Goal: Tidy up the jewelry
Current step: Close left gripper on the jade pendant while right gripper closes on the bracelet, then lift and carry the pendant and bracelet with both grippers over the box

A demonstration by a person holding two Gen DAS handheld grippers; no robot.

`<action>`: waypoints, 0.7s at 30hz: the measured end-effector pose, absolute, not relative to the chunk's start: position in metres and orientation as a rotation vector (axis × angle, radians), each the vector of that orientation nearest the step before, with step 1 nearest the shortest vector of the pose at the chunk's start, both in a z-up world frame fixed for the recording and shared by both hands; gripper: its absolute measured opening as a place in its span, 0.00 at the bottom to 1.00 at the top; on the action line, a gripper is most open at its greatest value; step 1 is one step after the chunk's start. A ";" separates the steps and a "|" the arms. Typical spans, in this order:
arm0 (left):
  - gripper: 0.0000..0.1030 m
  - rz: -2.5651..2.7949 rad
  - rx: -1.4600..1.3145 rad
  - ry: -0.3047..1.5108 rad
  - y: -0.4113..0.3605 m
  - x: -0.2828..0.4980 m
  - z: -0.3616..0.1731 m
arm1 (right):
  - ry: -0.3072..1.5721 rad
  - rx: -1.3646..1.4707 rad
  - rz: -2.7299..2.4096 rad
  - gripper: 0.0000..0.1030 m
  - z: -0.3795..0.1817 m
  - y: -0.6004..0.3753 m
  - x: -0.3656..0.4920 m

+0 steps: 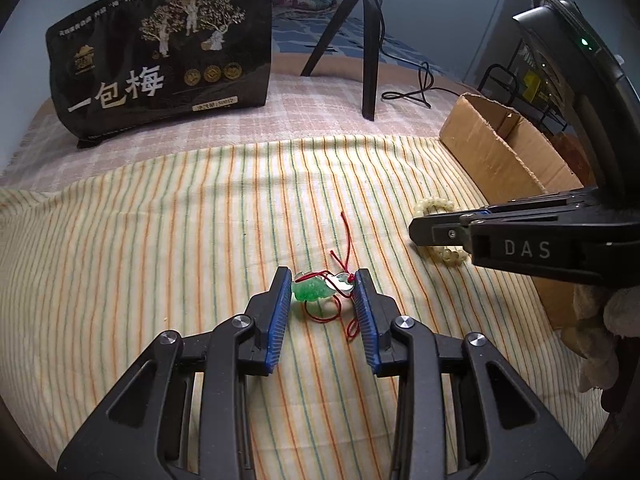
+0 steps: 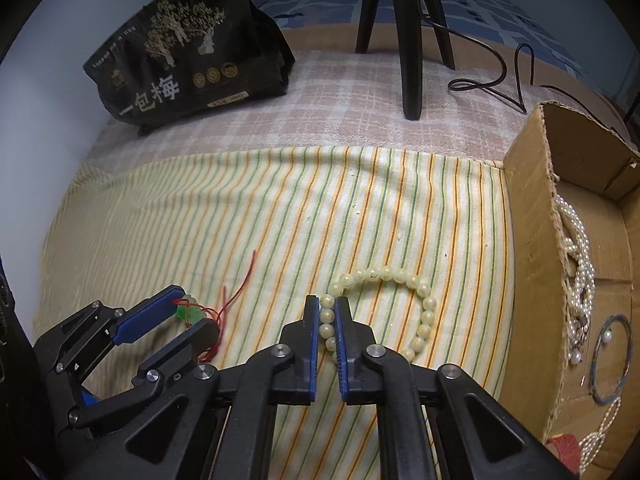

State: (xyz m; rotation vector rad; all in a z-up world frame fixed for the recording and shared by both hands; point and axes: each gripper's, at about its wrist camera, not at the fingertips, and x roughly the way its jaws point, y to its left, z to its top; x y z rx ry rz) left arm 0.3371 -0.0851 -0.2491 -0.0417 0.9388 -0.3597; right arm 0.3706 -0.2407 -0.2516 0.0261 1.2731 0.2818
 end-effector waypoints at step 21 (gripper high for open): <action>0.31 -0.388 -0.002 0.806 -0.097 0.284 -0.178 | 1.133 0.074 0.370 0.05 -0.166 -0.267 0.321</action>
